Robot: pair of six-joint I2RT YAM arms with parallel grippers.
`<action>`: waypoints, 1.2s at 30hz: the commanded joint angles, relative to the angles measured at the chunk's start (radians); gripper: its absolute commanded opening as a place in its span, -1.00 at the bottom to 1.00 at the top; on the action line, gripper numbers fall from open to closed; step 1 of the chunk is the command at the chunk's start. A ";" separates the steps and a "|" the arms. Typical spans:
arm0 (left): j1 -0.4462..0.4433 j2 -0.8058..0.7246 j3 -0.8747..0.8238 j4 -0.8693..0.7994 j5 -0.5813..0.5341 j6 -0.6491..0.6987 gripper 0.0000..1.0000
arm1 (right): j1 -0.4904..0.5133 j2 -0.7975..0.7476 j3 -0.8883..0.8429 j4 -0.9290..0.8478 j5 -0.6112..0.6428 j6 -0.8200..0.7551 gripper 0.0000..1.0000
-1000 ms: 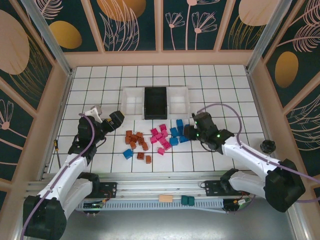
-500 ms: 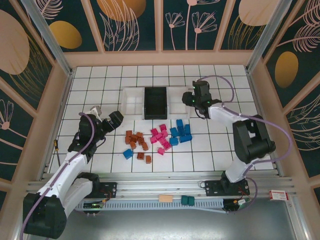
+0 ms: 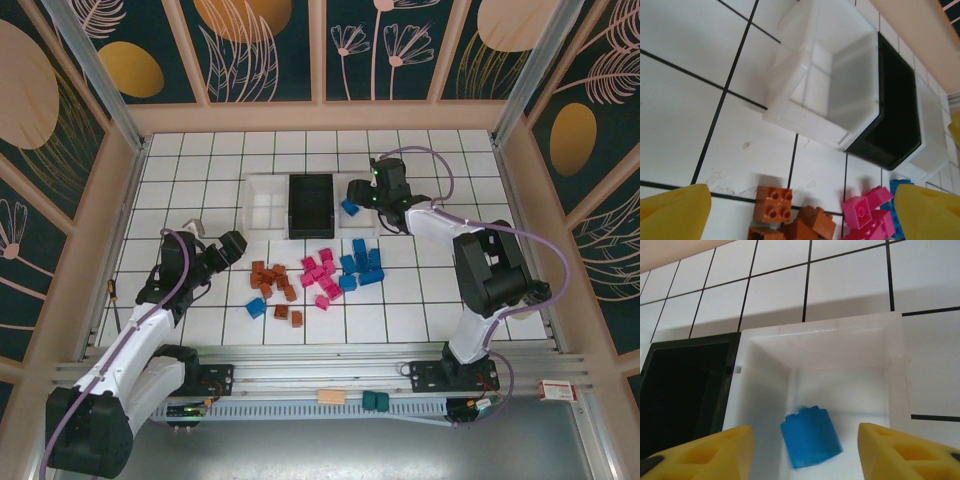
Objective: Sort the legos into containers by color
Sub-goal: Place the lego in the container, then pick up the lego from the middle-left of the table.
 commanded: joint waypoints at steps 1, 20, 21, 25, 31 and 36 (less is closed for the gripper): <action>-0.028 -0.023 0.000 -0.076 -0.005 -0.008 0.79 | 0.002 -0.042 0.024 0.042 0.003 0.002 0.26; -0.419 -0.005 -0.091 -0.310 -0.264 -0.142 0.52 | 0.017 -0.243 -0.221 0.089 -0.025 0.038 0.29; -0.442 0.007 -0.087 -0.306 -0.272 -0.145 0.52 | 0.014 -0.248 -0.224 0.089 -0.023 0.037 0.29; -0.511 0.061 -0.070 -0.306 -0.300 -0.161 0.64 | 0.007 -0.261 -0.235 0.087 -0.022 0.037 0.29; -0.538 0.134 -0.067 -0.281 -0.329 -0.163 0.49 | -0.002 -0.284 -0.249 0.090 -0.025 0.037 0.29; -0.552 0.194 -0.050 -0.245 -0.329 -0.148 0.40 | -0.006 -0.292 -0.250 0.086 -0.025 0.036 0.29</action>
